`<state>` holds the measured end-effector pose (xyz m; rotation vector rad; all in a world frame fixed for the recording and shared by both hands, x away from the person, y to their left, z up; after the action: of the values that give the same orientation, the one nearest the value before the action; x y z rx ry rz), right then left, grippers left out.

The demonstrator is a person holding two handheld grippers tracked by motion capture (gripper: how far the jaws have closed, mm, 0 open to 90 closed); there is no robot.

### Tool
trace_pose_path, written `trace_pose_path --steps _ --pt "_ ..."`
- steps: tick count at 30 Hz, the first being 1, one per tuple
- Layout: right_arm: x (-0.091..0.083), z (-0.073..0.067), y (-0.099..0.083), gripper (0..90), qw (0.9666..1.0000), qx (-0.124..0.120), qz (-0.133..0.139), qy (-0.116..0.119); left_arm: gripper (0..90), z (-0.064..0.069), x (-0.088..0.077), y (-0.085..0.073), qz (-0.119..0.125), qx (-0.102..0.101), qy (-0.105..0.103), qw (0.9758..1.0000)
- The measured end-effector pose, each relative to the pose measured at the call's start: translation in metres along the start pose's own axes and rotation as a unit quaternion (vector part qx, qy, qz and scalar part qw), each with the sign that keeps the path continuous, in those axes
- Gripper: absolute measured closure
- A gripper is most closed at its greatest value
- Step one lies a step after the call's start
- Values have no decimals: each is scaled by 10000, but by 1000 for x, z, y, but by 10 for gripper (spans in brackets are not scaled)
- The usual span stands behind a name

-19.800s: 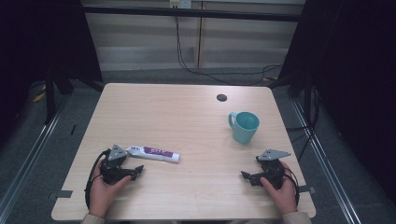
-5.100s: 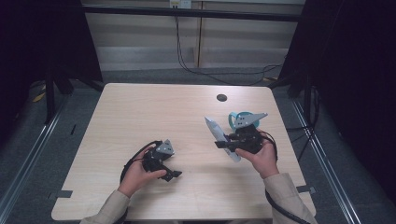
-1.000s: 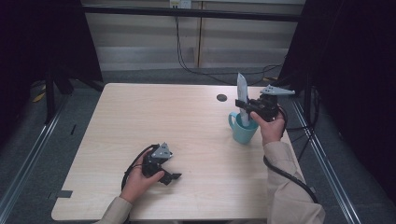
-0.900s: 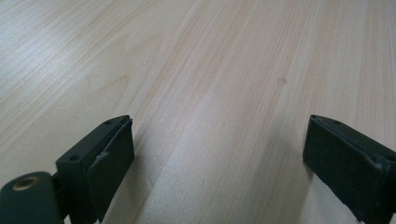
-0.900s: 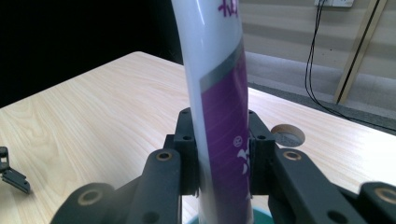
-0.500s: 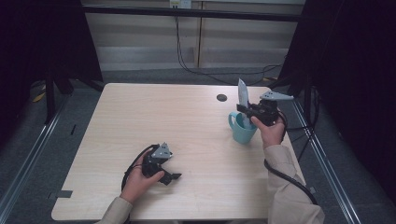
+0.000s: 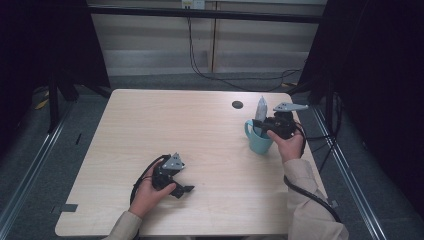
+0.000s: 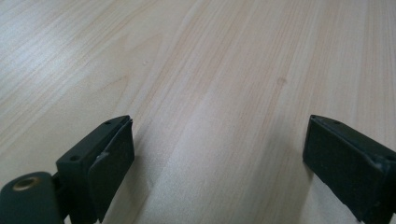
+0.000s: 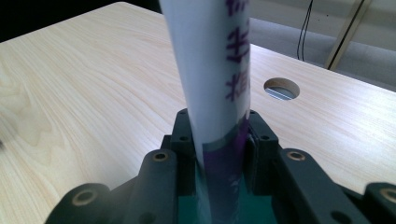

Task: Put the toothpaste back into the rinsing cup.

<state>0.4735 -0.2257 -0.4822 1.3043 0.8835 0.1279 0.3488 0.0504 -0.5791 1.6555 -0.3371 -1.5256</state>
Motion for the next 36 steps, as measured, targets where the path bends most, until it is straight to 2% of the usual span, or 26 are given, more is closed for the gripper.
trace_pose_path --steps 6,10,13,16,23,30,36 --pt "-1 2 -8 690 9999 57 -114 16 87 0 0 0 -5 -1 -1 10000" --pt "-1 1 -11 681 9997 -19 -227 -22 87 0 0 0 -4 -7 -1 10000" --pt "-2 1 -11 672 9999 108 -111 3 87 0 0 0 -5 1 -1 10000" --pt "-3 1 -11 632 9998 173 -40 34 87 0 0 0 -2 -1 -1 10000" --pt "-2 -1 -12 556 9999 77 -142 3 87 0 0 0 -5 -2 1 10000" --pt "-8 -3 -7 458 9999 110 13 -6 87 0 0 0 -3 5 -1 10000" --pt "-11 -5 -6 387 9999 74 -98 2 87 0 0 0 -3 4 -3 10000"
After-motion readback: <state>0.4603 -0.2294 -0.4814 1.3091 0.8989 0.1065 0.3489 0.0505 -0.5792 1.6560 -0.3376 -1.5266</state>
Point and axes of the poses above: each handheld gripper's, and its own axes: x roughly forward along the jaws, y roughly out of its top, z roughly to its right, the point moved 10 cm from there along x, roughly forward along the jaws, and after that the axes turned 5 degrees about -x, right-handed, at the moved point
